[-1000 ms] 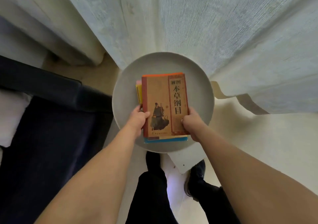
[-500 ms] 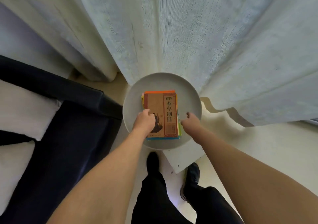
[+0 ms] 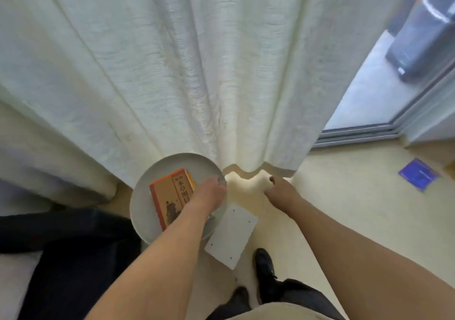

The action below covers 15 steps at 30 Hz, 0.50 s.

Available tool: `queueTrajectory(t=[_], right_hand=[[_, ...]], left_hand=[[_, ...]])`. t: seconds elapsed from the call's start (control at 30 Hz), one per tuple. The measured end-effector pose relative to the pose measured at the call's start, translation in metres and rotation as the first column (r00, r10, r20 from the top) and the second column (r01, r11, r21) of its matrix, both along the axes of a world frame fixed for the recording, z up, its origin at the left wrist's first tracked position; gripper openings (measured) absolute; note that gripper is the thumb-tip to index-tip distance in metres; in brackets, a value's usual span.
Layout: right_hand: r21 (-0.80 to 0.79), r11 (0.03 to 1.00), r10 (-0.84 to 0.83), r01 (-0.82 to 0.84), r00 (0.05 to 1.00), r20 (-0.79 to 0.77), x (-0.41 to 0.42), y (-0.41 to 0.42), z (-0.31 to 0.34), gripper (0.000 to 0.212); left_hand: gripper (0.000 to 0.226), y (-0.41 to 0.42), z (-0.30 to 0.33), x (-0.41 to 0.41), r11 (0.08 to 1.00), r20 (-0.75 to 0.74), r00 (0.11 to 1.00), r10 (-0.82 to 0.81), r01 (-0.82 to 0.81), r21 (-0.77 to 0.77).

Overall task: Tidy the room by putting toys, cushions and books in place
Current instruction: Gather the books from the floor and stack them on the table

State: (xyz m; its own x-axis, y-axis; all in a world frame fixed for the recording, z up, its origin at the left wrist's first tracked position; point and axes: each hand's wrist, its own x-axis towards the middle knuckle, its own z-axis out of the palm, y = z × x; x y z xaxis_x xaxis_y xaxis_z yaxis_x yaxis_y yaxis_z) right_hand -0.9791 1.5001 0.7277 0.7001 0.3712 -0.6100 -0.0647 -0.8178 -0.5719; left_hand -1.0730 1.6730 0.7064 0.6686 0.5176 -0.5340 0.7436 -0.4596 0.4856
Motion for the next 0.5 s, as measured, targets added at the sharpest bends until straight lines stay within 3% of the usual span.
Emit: queueTrajectory(t=[0.17, 0.3, 0.5], right_hand=[[0.001, 0.982, -0.19, 0.19, 0.982, 0.007, 0.005, -0.088, 0.01, 0.057], [0.025, 0.94, -0.341, 0.341, 0.94, -0.004, 0.014, -0.17, 0.005, 0.058], [0.044, 0.846, -0.53, 0.531, 0.848, -0.031, 0.055, -0.326, -0.002, 0.055]], left_hand=[[0.038, -0.085, 0.02, 0.046, 0.979, 0.068, 0.977, -0.2, 0.202, -0.022], [0.044, -0.164, 0.037, 0.078, 0.894, 0.008, 0.896, -0.444, 0.442, 0.074], [0.04, -0.284, 0.027, 0.16, 0.855, 0.025, 0.856, -0.516, 0.512, 0.082]])
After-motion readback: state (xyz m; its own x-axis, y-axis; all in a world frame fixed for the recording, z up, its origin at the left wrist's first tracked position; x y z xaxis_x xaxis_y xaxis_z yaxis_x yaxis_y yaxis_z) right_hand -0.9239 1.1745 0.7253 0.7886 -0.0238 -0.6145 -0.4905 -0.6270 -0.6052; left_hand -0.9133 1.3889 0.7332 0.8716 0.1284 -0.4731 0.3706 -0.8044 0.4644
